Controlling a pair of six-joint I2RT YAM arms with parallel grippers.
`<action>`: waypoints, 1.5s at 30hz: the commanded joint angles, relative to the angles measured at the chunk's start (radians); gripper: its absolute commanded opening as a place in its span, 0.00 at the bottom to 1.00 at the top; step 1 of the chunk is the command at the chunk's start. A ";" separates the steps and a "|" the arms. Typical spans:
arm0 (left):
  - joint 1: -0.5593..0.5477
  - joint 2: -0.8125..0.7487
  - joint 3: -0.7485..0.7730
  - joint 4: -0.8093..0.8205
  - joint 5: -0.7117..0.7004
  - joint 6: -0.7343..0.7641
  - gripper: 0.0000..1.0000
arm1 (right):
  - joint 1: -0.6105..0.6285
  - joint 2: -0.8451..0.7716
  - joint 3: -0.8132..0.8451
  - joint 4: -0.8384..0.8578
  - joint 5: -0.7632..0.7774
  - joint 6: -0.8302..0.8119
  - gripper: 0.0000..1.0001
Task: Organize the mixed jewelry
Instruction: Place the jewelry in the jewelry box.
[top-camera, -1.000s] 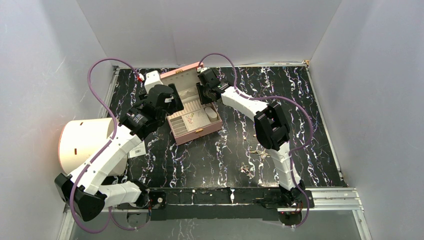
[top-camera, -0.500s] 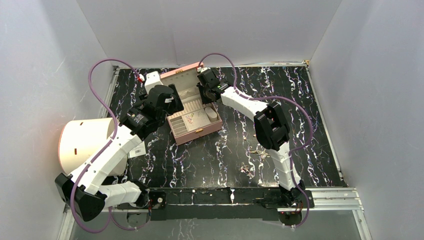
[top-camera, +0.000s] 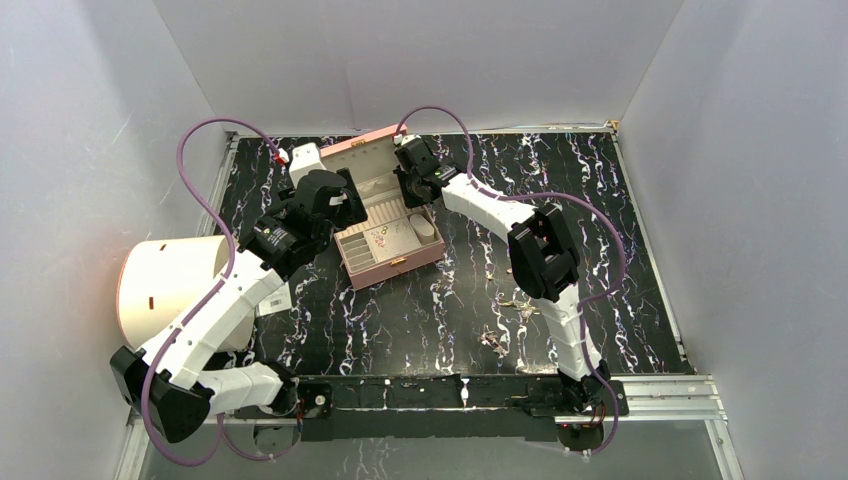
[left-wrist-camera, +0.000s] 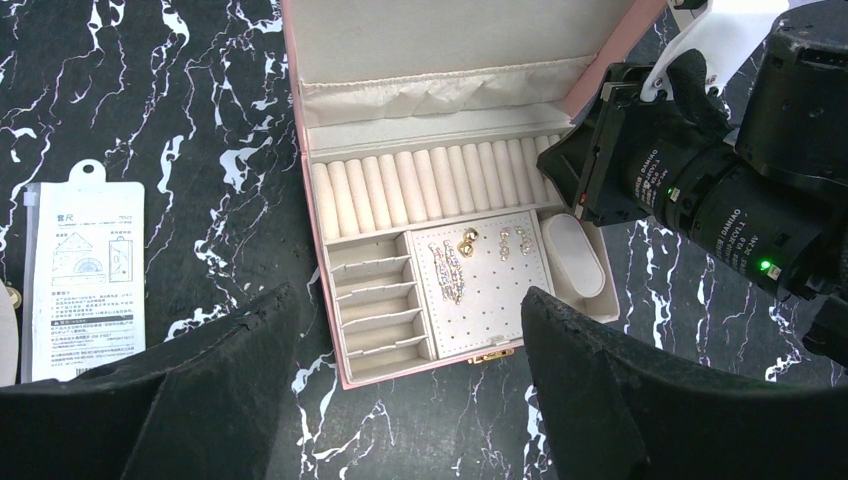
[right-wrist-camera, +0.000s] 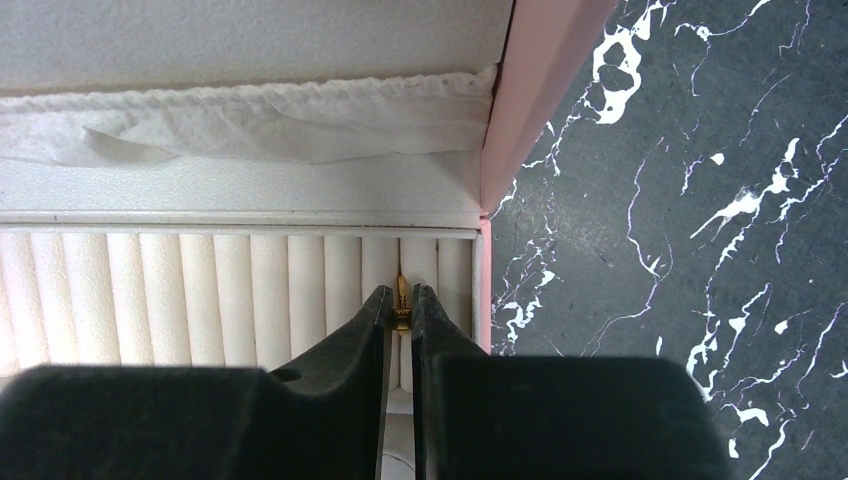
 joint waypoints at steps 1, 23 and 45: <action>0.006 -0.013 -0.014 0.010 -0.016 -0.005 0.78 | -0.003 -0.005 0.017 -0.014 0.028 -0.017 0.16; 0.012 -0.013 -0.023 0.014 -0.010 -0.005 0.78 | -0.003 0.055 -0.008 -0.060 0.006 -0.006 0.16; 0.014 -0.015 -0.031 0.020 0.001 -0.007 0.79 | -0.003 -0.007 0.111 -0.079 -0.009 0.021 0.32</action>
